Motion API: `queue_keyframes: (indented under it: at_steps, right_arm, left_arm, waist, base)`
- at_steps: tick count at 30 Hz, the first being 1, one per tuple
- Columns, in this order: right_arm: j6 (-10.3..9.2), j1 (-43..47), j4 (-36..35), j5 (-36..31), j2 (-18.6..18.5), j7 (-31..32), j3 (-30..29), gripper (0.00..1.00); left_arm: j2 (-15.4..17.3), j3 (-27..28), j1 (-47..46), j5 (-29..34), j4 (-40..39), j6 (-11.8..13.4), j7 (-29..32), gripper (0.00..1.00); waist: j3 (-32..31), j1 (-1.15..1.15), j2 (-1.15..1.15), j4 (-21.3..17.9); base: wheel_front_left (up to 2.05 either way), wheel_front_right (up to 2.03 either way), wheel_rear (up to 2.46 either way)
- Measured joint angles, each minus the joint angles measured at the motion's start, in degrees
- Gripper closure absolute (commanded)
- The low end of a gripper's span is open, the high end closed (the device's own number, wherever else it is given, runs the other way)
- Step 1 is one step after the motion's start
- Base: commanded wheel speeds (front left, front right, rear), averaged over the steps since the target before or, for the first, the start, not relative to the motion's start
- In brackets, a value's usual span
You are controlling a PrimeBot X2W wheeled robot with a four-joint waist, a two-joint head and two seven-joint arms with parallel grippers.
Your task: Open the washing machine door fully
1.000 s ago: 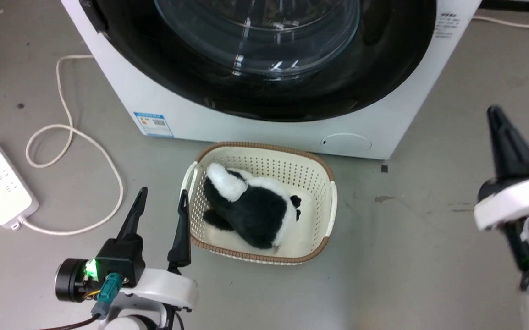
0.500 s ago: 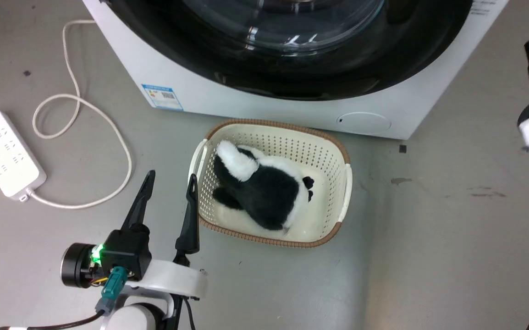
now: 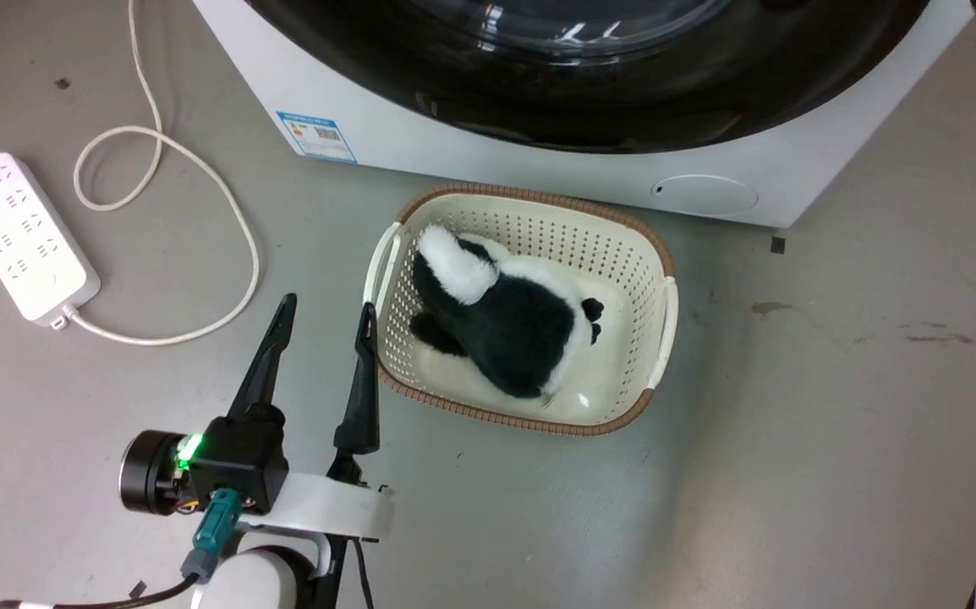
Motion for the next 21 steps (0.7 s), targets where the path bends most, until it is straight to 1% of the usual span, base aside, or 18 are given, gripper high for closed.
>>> queue_keyframes:
  at_steps: [12, 21]
  right_arm:
    - [-0.01, -11.7, 7.3, 0.5, -0.2, 7.2, -6.5, 1.0]
    - [-0.01, -17.2, 8.9, 1.0, -0.7, 13.5, -10.3, 1.0]
  left_arm:
    - [0.0, -2.1, -1.7, -0.1, -0.8, 0.6, -1.4, 0.0]
    - [0.0, -3.0, -3.4, -0.5, -1.1, 1.1, -2.5, 0.0]
  waist:
    - [3.1, 0.0, 0.0, 1.5]
    - [5.4, 0.0, 0.0, 2.7]
  base:
    - [0.0, 0.0, 0.0]
    - [0.0, 0.0, 0.0]
